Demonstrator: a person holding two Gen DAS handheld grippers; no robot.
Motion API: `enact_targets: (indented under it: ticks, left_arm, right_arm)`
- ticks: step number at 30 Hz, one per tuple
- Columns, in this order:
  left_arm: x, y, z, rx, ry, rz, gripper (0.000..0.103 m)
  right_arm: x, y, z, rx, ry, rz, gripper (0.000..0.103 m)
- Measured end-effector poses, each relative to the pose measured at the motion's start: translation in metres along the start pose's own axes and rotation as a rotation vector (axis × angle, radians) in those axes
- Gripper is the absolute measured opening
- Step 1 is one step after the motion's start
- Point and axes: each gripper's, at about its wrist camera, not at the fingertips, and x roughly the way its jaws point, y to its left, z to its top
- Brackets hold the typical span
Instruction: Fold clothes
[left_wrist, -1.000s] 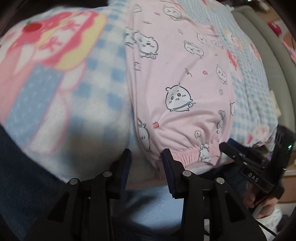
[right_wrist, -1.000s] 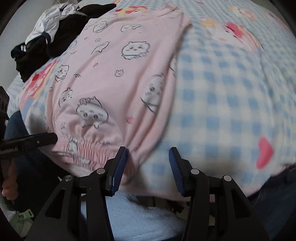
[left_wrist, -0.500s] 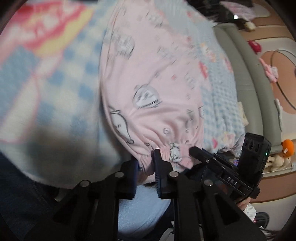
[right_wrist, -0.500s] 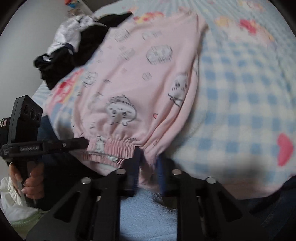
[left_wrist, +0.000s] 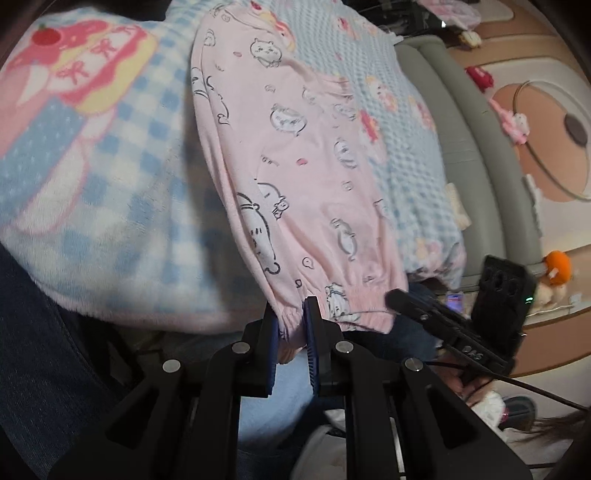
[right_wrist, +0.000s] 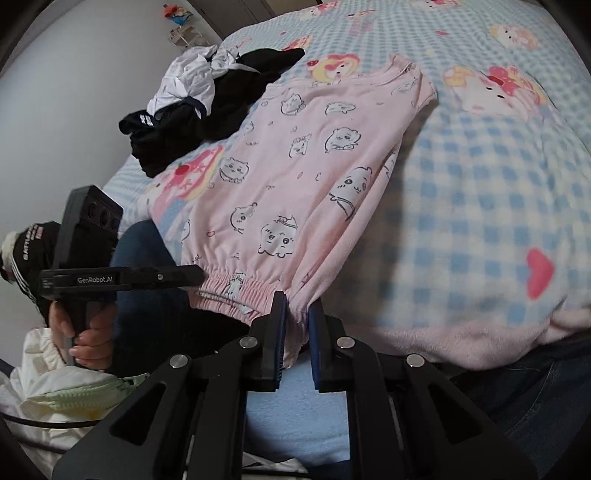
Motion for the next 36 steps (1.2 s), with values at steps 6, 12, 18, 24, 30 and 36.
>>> enact_targets:
  ticks: [6, 12, 18, 24, 30, 36]
  left_arm:
    - [-0.012, -0.025, 0.068, -0.011, -0.051, -0.119, 0.014]
    - [-0.014, -0.025, 0.167, -0.05, -0.193, 0.007, 0.044]
    - [-0.001, -0.03, 0.17, 0.193, -0.195, 0.204, 0.044]
    - [0.028, -0.01, 0.174, 0.261, -0.1, 0.312, 0.045]
    - [0.022, -0.024, 0.172, 0.34, -0.134, 0.327, 0.012]
    - [0.004, -0.047, 0.179, 0.426, -0.201, 0.337, 0.007]
  right_arm:
    - [-0.002, -0.023, 0.041, 0.09, -0.046, 0.093, 0.012]
    - [0.011, -0.037, 0.15, 0.146, -0.212, 0.067, 0.051]
    - [0.045, -0.036, 0.173, 0.028, -0.16, -0.167, 0.051]
    - [0.098, -0.044, 0.176, -0.028, 0.005, -0.205, 0.059]
    - [0.112, -0.05, 0.169, -0.02, 0.029, -0.2, 0.013]
    - [0.085, -0.022, 0.187, -0.111, -0.052, -0.175, 0.007]
